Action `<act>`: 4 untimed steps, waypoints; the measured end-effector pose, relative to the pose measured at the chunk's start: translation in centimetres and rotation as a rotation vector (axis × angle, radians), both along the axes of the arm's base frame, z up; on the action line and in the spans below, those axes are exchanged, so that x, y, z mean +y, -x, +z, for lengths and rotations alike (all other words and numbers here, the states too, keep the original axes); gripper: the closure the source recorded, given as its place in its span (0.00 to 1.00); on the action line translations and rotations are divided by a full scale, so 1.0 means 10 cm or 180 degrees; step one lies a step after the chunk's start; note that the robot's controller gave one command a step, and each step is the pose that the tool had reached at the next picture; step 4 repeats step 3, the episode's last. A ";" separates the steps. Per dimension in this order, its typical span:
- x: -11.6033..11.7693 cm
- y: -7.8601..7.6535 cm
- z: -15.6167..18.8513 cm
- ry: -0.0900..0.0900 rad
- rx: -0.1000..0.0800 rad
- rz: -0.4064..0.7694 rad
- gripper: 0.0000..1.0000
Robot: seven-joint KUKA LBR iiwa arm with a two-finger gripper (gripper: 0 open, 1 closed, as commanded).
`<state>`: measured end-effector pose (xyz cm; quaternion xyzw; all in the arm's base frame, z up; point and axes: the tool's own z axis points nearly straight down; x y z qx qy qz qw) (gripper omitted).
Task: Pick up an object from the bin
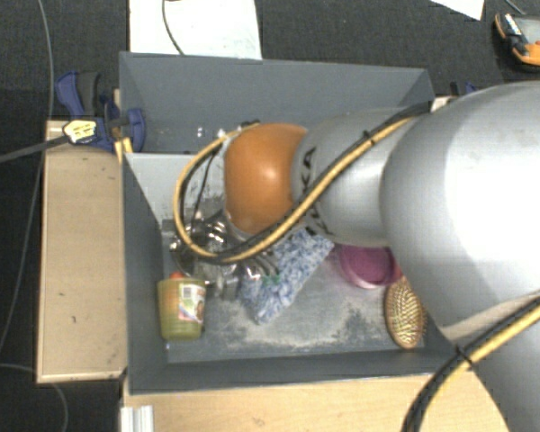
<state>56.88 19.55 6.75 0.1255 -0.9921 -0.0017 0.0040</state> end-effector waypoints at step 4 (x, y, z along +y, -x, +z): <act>0.10 -0.11 0.45 -0.0013 -0.0060 0.0545 1.00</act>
Offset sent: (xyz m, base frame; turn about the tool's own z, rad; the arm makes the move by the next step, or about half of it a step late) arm 0.0032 0.0058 0.0025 -0.0222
